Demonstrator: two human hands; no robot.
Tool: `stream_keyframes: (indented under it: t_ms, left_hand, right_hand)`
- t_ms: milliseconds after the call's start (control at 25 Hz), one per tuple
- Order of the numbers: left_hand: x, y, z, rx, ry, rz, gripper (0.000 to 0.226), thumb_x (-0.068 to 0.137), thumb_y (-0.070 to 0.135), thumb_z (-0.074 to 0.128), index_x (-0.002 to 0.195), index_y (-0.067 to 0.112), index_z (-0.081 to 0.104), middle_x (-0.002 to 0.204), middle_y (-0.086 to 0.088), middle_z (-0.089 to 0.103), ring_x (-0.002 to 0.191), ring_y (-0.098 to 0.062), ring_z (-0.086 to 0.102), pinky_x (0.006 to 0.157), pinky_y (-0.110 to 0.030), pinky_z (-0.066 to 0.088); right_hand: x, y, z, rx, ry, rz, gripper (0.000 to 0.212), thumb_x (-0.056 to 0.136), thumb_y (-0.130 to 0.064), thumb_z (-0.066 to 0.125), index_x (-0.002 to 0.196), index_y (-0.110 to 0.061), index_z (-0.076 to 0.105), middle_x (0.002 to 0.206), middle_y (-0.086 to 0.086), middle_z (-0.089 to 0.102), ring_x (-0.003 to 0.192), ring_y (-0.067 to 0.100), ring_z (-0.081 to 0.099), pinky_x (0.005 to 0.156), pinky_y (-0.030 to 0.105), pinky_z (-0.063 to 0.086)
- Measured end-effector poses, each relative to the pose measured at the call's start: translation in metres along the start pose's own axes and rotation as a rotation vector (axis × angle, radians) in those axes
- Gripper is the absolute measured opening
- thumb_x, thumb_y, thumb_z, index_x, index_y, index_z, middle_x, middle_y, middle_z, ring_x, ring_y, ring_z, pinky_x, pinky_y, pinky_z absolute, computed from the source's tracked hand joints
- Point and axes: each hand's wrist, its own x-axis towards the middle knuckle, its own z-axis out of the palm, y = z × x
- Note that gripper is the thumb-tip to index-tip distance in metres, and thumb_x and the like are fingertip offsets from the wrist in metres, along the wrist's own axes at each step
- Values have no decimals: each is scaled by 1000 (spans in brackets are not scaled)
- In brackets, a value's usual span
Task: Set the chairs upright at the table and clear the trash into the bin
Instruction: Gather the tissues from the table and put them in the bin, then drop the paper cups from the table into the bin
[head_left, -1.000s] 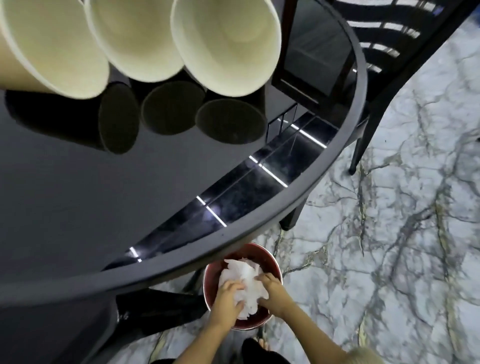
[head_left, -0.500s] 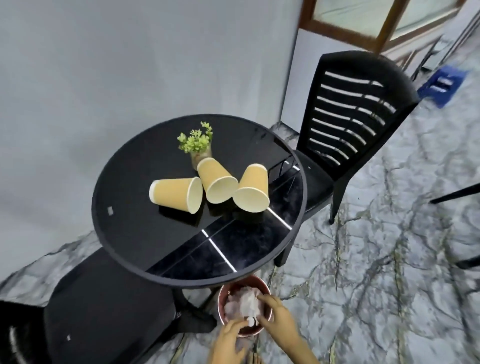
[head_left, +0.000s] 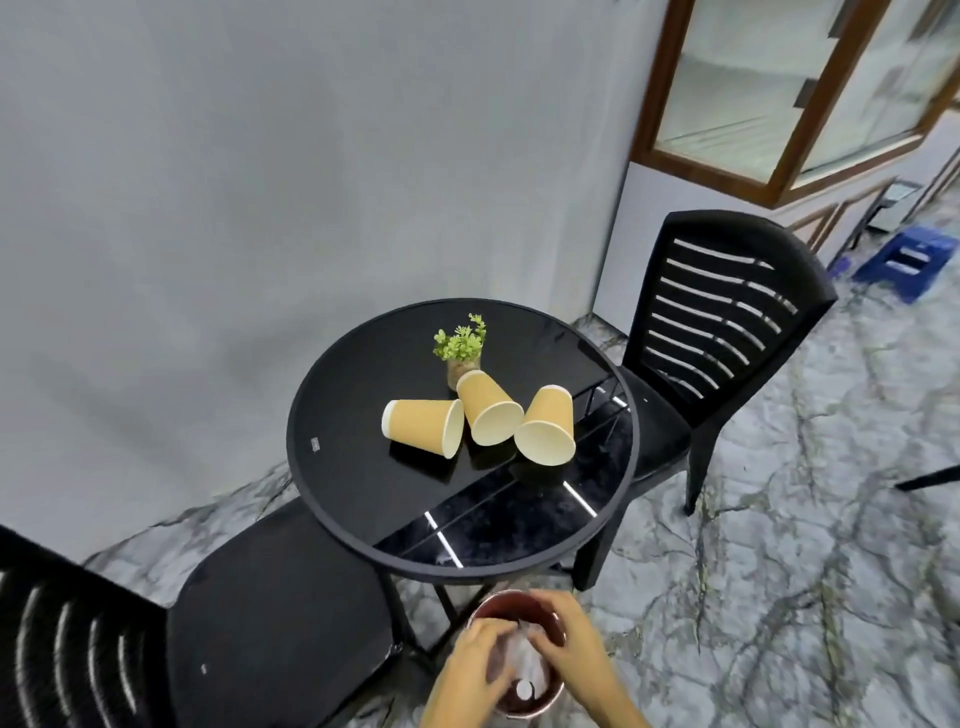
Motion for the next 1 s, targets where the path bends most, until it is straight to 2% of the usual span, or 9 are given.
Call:
stream_keyframes:
  t_ms: [120,240,320,440,520,640,800,920,1000]
  left_hand:
    - [6,14,-14,-12,83,38,46,86,21,58,107,59,44,115,38,45,111,22,38,90,10,24]
    - [22,23,-33,-56,162,54,35,90,21,57,121,37,52,122,23,51,116,11,44,101,-4,35]
    - [37,33,-51,-57,155,96,36,90,20,57,123,34,53,125,18,54,117,8,45,106,-15,37]
    - [68,48,-77,-15,158,162,37,90,21,57,126,30,52,128,14,55,121,1,46,108,-22,36]
    - [91,59,-96,-11,213,182,37,90,21,57,126,29,52,128,11,55,121,-3,47,107,-25,39]
    - [129,79,-125,-39,279,209,36,89,18,59,123,27,53,124,8,55,117,-5,48,102,-25,40]
    - [178,89,-149,-15,329,201,36,87,9,60,122,18,56,119,0,57,111,-14,49,99,-27,39]
    - [202,85,-148,71,322,142,37,87,10,60,122,18,55,123,-1,56,107,-9,45,92,-19,33]
    - [215,81,-145,129,331,124,37,86,11,61,121,19,56,120,-1,56,108,-12,48,90,-19,34]
  right_hand:
    - [10,-15,-7,18,20,-37,58,78,-6,67,99,-58,52,110,-16,56,106,-12,48,85,-2,37]
    - [26,-28,-20,26,95,-84,53,80,-7,66,99,-54,51,105,-23,59,107,-12,48,86,1,39]
    - [39,-39,-33,37,113,-120,52,82,-10,66,102,-55,48,111,-24,56,108,-10,47,87,6,42]
    - [68,-56,-57,11,141,-185,43,83,-9,64,108,-41,49,109,-25,54,107,-16,46,88,7,41]
    - [88,-68,-70,-13,199,-230,40,83,-7,64,112,-32,52,109,-24,51,105,-8,50,91,13,39]
    - [121,-84,-85,-69,259,-260,38,82,-5,63,116,-21,54,110,-15,53,106,8,48,86,15,39]
    - [162,-86,-95,-179,225,-231,41,84,-10,61,121,-22,51,120,-7,48,104,4,41,79,9,34]
    - [179,-76,-91,-246,226,-201,41,83,-8,61,120,-20,51,122,-3,49,101,3,40,81,17,36]
    - [187,-69,-88,-295,267,-201,38,81,-6,59,117,-17,54,121,-3,50,102,3,39,80,20,40]
